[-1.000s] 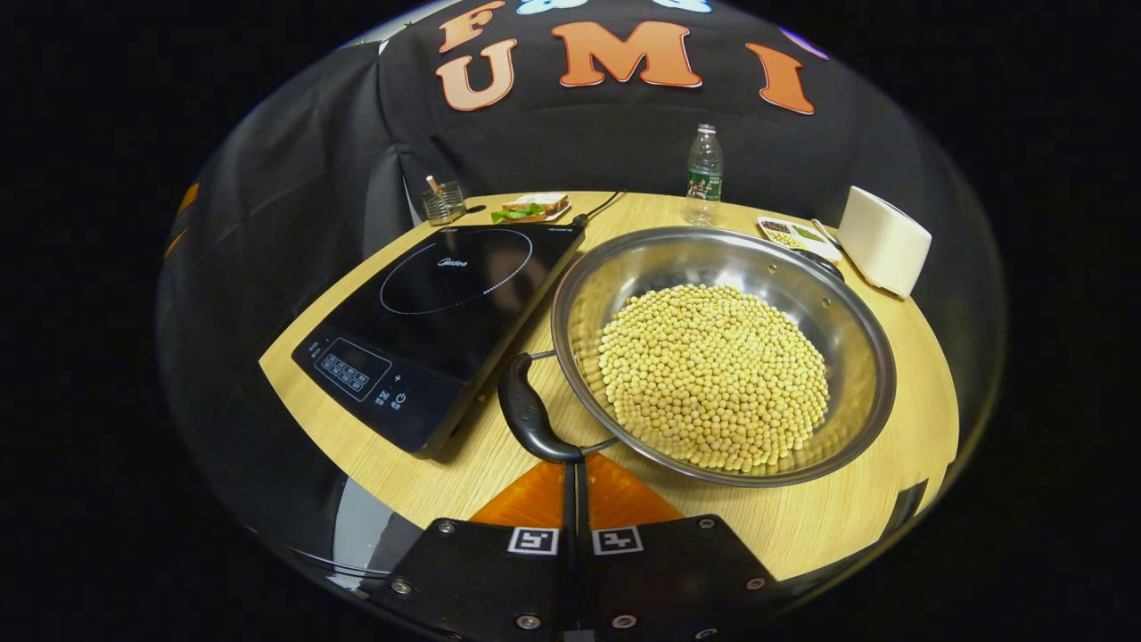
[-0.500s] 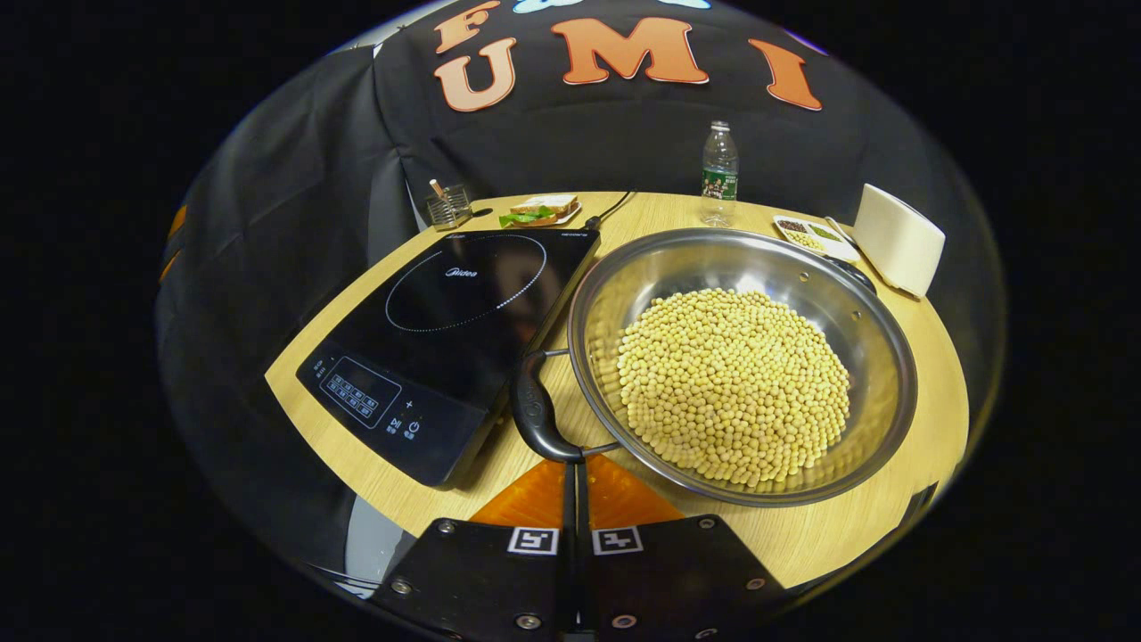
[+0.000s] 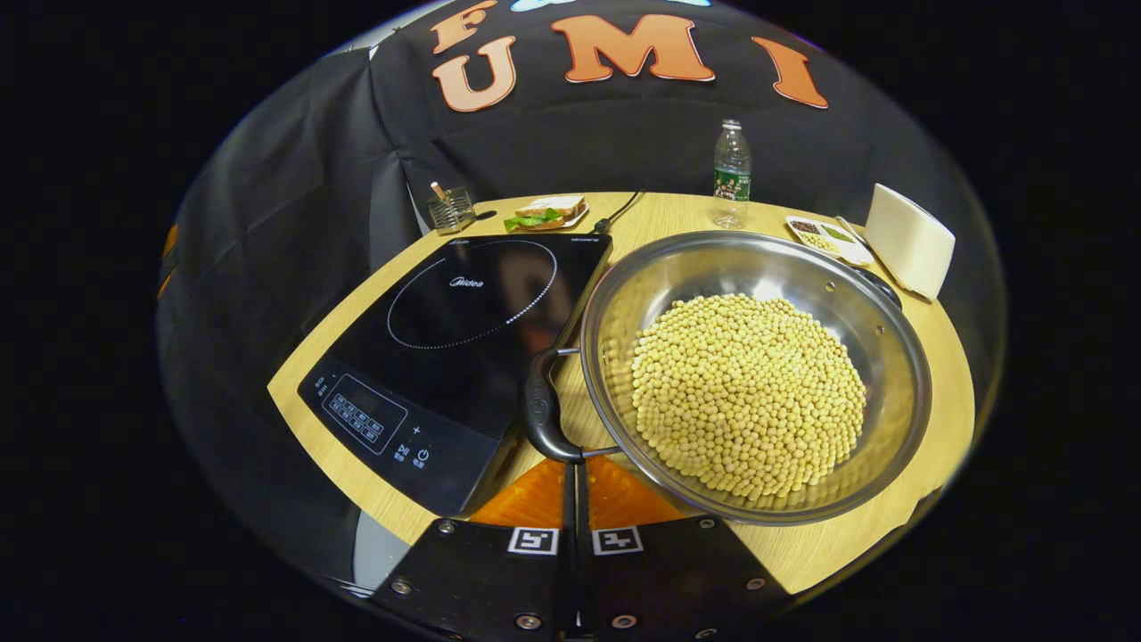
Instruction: First push the handle of the pot to place it horizontally, then grasp the pot with both hands and set it on the induction cooktop.
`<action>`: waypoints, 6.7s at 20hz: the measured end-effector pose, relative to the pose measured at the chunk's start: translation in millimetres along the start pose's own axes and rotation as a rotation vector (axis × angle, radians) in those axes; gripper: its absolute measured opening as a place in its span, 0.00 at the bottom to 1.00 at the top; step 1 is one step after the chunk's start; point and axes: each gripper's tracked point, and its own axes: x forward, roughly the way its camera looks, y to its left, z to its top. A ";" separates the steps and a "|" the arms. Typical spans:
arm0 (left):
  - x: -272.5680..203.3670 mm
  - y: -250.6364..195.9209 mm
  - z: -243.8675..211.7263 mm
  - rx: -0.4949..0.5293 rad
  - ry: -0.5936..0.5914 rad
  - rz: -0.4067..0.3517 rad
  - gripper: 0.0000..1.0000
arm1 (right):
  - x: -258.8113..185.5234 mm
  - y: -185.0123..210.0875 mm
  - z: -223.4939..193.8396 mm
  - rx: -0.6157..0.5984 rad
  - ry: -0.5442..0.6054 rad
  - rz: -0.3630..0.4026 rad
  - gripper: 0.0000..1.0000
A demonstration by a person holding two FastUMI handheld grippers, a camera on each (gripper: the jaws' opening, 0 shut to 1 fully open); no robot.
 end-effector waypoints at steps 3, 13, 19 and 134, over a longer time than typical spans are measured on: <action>2.6 4.0 -2.0 -0.001 0.005 0.004 0.98 | 7.0 4.3 6.9 0.022 -0.008 0.009 0.00; 5.1 13.6 -7.5 0.000 0.016 0.023 0.98 | 27.7 3.3 27.4 0.097 -0.047 -0.003 0.00; 6.1 14.5 -9.5 0.006 0.019 0.022 0.98 | 37.0 -1.4 38.2 0.134 -0.058 -0.015 0.00; 182.8 -158.4 -166.7 -0.035 0.594 -0.184 0.57 | -34.7 -70.1 130.7 0.315 -0.232 -0.190 0.47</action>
